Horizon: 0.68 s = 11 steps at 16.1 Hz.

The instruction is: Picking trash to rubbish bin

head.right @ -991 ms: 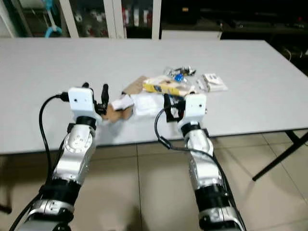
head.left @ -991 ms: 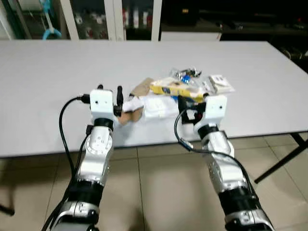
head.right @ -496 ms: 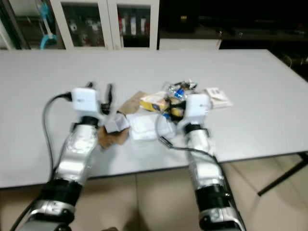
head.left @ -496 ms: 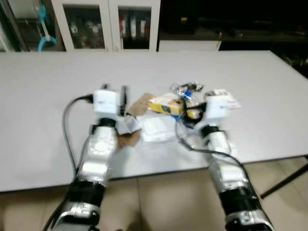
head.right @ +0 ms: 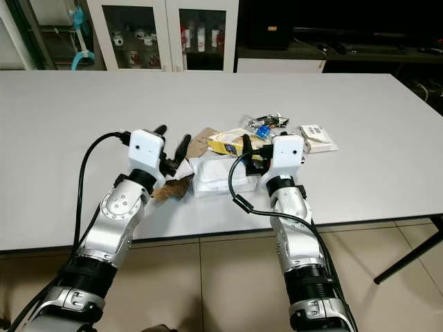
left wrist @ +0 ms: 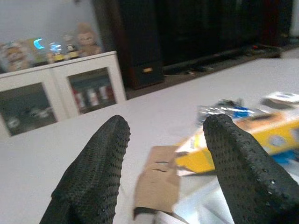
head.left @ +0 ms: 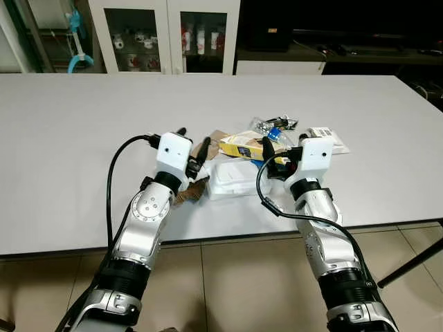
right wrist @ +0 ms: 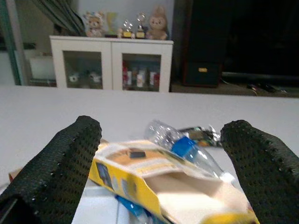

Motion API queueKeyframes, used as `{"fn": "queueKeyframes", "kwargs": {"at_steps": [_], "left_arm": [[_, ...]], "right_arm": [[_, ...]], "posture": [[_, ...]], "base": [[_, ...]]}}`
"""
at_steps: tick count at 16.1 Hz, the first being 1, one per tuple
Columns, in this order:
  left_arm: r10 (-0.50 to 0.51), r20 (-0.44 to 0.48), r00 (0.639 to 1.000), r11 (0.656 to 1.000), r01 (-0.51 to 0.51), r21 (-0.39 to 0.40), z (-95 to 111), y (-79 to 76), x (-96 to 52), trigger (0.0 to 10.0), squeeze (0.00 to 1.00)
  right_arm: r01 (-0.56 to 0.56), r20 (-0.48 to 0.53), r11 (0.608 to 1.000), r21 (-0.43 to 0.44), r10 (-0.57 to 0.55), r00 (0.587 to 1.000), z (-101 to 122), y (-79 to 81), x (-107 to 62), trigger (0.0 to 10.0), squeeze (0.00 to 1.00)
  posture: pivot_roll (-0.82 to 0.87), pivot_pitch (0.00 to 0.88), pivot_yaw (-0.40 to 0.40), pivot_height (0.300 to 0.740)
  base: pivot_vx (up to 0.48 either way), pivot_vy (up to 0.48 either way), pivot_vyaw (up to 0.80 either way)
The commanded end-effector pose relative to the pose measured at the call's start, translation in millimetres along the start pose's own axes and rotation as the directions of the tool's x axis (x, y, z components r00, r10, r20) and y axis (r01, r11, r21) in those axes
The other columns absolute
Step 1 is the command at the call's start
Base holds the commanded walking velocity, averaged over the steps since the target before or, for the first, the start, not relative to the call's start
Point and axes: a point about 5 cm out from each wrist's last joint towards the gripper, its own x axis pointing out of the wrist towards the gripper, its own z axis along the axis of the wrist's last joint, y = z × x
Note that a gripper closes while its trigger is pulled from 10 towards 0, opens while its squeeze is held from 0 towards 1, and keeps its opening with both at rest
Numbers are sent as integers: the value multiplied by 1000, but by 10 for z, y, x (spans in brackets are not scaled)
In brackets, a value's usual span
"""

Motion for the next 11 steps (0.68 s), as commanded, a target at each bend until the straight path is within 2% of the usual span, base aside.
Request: {"fn": "queueKeyframes", "kwargs": {"at_steps": [1,5,9,11], "left_arm": [[-49,-20,999,999,49,20,-21,-56,11,10000,0],[-71,-32,997,997,72,17,-24,-44,24,10000,0],[-66,-30,997,998,66,14,-27,-85,11,10000,0],[-142,-24,990,990,143,5,-16,-85,-2,10000,0]], "right_arm": [[32,-31,999,-2,-32,999,-27,-59,7,10000,0],[73,-95,996,-45,-77,992,-113,-154,-6,10000,0],[57,-103,997,-46,-62,993,-128,-111,-6,10000,0],[72,-102,996,-54,-77,992,-121,-139,-7,10000,0]], "posture": [[-19,50,-43,740],[-21,55,-45,740],[-19,54,-46,740],[-21,51,-46,740]], "base": [[0,0,0],[0,0,0],[0,0,0],[0,0,0]]}}
